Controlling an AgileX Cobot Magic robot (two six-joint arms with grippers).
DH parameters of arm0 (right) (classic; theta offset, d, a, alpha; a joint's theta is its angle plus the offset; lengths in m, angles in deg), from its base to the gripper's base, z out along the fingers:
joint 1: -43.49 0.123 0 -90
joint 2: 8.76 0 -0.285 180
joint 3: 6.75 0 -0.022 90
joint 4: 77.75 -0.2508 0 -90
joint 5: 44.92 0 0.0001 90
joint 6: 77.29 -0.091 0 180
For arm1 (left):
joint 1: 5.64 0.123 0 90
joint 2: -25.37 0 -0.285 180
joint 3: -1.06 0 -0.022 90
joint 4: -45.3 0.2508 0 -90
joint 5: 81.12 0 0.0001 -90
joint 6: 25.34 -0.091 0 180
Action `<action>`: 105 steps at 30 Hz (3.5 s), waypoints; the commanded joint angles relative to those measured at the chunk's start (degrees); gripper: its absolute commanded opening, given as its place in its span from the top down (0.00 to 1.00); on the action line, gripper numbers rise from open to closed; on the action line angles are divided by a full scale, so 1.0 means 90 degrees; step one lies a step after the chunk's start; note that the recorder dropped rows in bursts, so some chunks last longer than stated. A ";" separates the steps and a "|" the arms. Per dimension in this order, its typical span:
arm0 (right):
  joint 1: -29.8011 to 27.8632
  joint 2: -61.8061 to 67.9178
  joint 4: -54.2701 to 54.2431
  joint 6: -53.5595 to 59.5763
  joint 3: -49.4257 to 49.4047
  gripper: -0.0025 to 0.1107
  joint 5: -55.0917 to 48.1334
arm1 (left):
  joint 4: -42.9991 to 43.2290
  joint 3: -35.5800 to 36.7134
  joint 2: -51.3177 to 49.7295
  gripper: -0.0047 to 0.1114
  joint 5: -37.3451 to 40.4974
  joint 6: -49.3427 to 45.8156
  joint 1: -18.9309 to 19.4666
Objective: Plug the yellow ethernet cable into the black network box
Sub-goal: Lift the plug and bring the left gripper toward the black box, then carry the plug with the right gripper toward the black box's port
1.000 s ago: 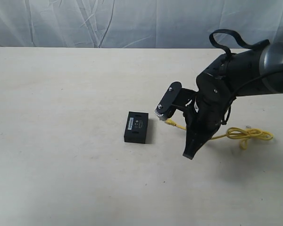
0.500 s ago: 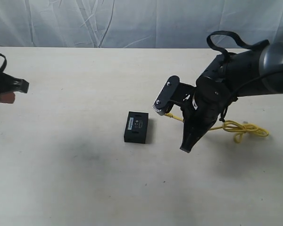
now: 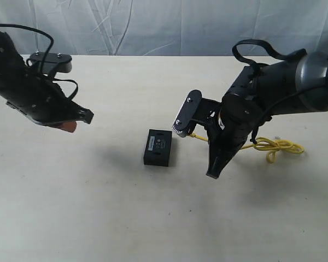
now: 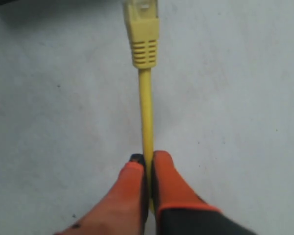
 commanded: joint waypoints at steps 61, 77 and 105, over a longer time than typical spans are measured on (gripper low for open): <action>0.0789 0.0409 0.0699 -0.0537 0.0230 0.98 -0.1605 | -0.0118 -0.0307 -0.0428 0.96 -0.0959 -0.0843 -0.0997; 0.0691 0.0865 -0.0054 -0.0659 0.0226 0.98 -0.0634 | -0.0153 -0.0307 -0.0428 0.96 -0.1066 -0.0843 -0.0997; 0.0691 0.0412 0.0562 -0.1324 0.0211 0.98 -0.1480 | -0.0218 -0.0307 -0.0335 0.96 -0.0864 -0.0843 -0.0997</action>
